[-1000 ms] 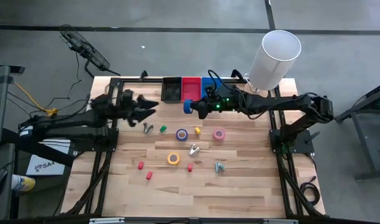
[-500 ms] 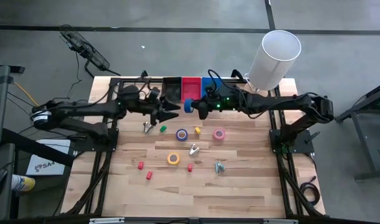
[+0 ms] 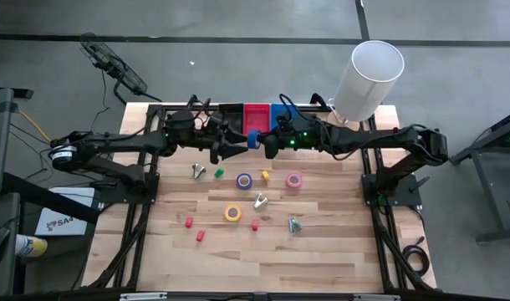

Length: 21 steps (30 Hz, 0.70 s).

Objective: Pick and place Stapler, Stapler remover, tape
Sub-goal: Put the right blue tape into the black bin

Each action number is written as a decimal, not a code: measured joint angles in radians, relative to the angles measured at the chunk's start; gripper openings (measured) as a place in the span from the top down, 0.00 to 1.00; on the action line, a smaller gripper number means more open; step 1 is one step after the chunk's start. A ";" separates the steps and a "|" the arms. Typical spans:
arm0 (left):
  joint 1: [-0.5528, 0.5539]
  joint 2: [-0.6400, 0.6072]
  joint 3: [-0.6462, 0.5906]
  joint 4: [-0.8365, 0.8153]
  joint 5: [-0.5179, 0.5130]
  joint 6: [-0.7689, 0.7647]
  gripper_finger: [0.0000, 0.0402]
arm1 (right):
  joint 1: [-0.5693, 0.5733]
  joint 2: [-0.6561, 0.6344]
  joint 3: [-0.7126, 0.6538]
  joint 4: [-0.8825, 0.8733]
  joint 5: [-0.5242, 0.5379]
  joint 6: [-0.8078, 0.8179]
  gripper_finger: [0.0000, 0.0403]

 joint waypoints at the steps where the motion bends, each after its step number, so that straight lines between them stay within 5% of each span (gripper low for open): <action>1: 0.000 0.000 0.000 0.000 0.000 -0.002 0.27 | 0.000 0.000 0.000 0.000 0.007 0.000 0.92; 21: -0.014 0.000 0.000 -0.010 -0.056 -0.016 0.27 | 0.013 0.023 0.000 0.033 0.041 0.005 0.92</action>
